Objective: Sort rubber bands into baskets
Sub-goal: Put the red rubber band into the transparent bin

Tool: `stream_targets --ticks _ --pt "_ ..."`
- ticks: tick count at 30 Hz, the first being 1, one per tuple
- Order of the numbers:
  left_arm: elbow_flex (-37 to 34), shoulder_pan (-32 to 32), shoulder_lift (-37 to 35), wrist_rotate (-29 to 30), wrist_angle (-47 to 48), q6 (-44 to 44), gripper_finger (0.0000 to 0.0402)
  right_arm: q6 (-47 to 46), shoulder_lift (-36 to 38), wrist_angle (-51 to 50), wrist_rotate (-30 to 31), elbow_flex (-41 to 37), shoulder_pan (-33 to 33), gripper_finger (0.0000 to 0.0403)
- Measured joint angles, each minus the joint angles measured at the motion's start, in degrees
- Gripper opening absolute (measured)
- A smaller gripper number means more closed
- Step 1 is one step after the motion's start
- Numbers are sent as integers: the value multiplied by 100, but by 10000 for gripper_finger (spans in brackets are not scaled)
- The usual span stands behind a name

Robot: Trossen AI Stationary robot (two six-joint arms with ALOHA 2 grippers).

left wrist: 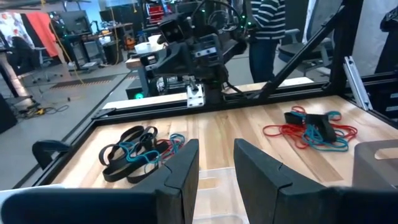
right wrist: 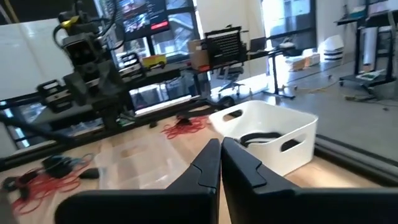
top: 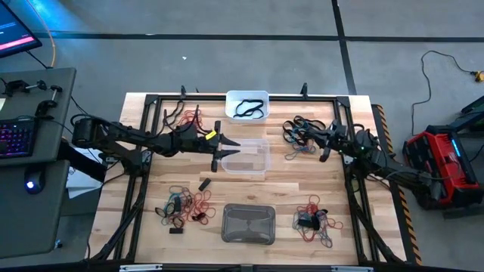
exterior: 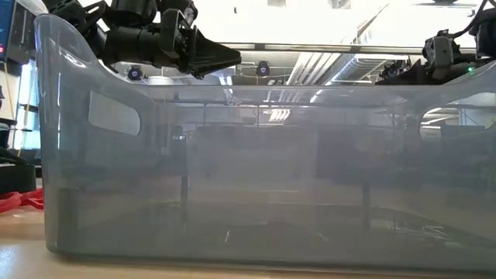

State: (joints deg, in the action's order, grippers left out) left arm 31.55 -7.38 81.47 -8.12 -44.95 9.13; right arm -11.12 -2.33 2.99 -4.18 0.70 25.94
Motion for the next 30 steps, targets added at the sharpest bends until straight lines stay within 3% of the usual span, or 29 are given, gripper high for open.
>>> stream_targets --ticks 9,13,22,30 --pt "0 0 0 -4 9 42 91 -318 -237 -760 68 287 -668 96" --pt "0 -2 0 -4 9 50 91 -382 -617 -1260 263 605 -975 113" --pt "0 -2 0 -7 15 96 91 -749 -2028 -2455 420 1674 -1760 107" --pt "3 -2 4 -7 79 96 91 -1223 -3477 -3225 391 2543 -2707 36"
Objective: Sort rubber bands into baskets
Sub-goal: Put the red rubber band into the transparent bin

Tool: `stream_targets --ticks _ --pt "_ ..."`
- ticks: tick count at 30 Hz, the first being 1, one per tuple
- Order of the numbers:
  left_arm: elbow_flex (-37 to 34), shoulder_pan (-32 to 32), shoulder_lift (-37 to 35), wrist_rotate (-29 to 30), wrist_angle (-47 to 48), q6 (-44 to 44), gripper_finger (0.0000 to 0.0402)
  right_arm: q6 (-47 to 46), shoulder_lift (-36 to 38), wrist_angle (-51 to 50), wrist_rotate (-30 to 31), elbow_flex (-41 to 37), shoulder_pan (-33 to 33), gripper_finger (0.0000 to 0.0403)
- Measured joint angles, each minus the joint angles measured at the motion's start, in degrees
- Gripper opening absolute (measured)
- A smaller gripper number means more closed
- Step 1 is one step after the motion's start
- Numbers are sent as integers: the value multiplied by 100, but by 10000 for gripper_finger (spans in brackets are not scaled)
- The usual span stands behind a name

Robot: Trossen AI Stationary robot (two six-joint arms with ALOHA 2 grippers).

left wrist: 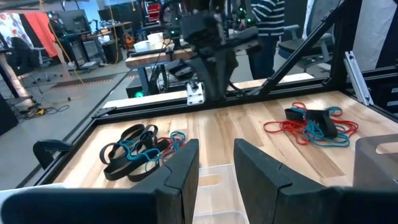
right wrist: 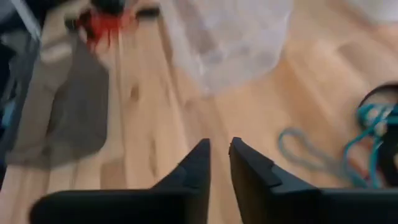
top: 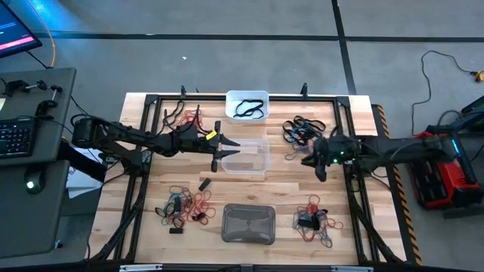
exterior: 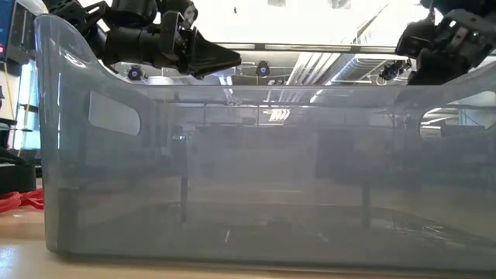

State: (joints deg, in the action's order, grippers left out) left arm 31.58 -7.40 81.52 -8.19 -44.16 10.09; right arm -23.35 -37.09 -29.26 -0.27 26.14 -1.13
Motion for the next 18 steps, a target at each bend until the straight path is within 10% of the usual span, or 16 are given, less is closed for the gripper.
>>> stream_targets --ticks 7,18 --pt "1 16 0 -4 123 -46 91 -978 -1110 -1075 -21 662 -1000 11" --pt "1 235 0 -7 218 -50 91 -2133 -2774 -1224 -33 731 -2320 102"
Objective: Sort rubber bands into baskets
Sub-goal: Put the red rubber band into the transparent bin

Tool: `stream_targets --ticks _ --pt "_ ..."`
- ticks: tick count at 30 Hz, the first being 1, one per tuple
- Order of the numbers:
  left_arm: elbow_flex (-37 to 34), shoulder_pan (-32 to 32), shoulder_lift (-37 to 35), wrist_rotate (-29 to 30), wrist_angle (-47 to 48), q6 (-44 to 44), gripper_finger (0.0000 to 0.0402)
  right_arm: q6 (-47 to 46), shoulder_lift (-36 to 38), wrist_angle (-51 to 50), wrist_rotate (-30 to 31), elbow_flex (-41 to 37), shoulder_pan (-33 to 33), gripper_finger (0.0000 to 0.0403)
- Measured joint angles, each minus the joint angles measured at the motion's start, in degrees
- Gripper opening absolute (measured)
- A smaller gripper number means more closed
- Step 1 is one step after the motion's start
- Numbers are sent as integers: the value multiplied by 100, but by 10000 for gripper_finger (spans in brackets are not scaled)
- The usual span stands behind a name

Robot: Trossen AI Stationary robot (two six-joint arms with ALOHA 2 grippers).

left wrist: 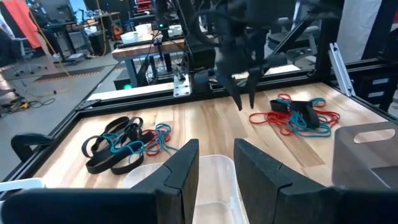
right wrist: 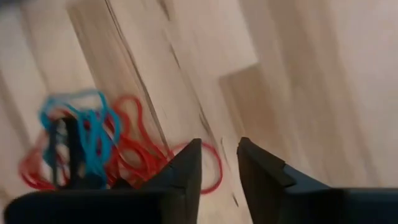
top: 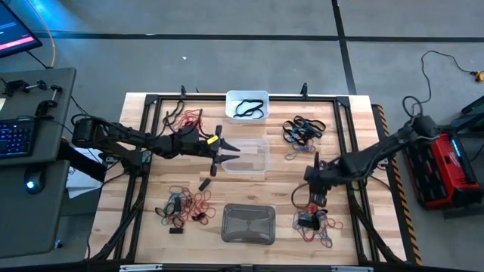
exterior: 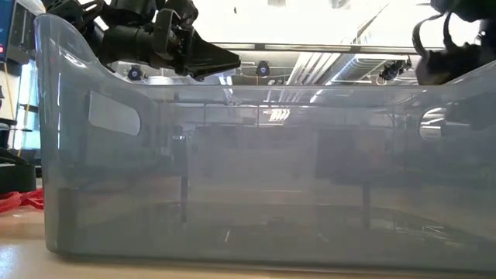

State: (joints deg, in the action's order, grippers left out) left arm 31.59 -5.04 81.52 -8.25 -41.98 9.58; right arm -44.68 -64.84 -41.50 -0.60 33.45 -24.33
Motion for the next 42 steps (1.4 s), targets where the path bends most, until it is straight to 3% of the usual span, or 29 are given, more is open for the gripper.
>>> stream_targets --ticks 14,24,30,42 --pt "0 27 0 1 14 -99 91 10 -1251 127 27 3 -619 106" --pt "0 28 0 3 68 -199 91 540 -1626 -22 -1 300 -659 7" --pt "0 27 0 4 69 -201 91 737 -1628 -441 312 930 -558 2" --pt "0 27 0 7 62 -208 91 1345 -1624 -1288 1806 2311 -206 1"
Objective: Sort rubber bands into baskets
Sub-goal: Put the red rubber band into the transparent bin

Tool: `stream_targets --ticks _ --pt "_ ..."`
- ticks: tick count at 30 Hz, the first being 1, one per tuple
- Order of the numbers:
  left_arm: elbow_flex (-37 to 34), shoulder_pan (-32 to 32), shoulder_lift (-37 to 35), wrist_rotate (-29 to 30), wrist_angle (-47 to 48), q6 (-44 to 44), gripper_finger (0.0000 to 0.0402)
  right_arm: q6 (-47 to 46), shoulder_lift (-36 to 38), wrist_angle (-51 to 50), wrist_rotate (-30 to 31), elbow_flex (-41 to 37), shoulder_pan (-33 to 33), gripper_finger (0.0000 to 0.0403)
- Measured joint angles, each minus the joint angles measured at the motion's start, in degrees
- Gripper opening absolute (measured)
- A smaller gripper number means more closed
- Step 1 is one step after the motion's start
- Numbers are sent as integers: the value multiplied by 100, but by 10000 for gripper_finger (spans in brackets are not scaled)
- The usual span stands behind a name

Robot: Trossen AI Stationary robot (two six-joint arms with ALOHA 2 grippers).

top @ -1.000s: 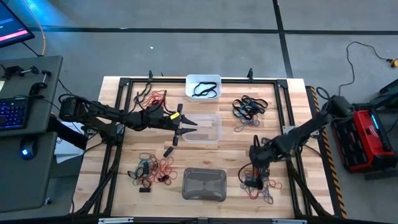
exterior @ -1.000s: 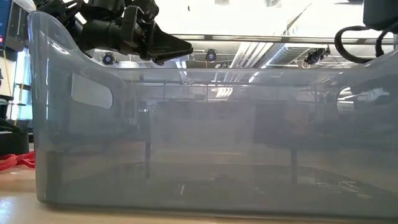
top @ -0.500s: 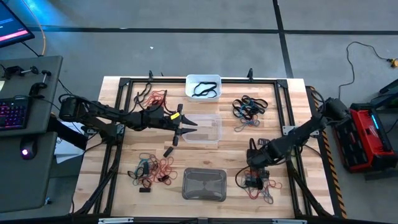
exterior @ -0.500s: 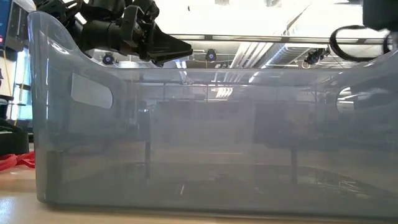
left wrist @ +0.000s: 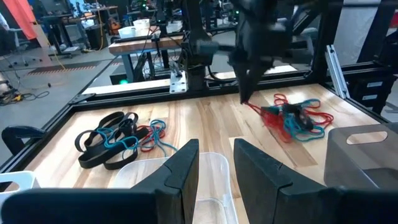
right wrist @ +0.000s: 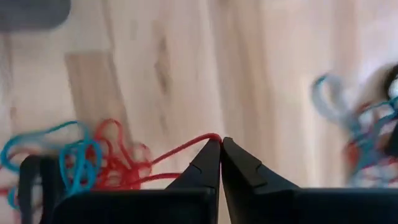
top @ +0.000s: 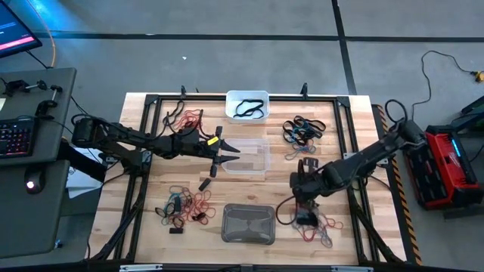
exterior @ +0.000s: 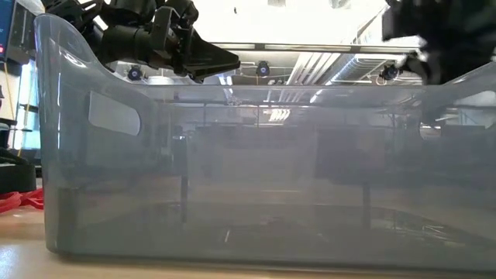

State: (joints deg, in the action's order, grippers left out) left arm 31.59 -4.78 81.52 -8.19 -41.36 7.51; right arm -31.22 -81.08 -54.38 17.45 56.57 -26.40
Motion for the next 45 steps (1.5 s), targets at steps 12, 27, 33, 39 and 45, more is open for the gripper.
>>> stream_targets --ticks 12,27,33,39,45 --pt "0 7 0 0 -2 -44 91 1039 2 0 956 971 491 0" --pt "0 7 0 0 -2 -43 91 1356 3 -102 1230 1723 760 0" --pt "0 7 0 2 14 -44 91 925 7 -967 1226 2096 512 0" --pt "0 7 0 2 113 -44 91 -319 7 -2223 903 2117 121 0" --pt "0 6 0 2 116 -44 91 -1189 7 -2532 352 1663 -70 0"
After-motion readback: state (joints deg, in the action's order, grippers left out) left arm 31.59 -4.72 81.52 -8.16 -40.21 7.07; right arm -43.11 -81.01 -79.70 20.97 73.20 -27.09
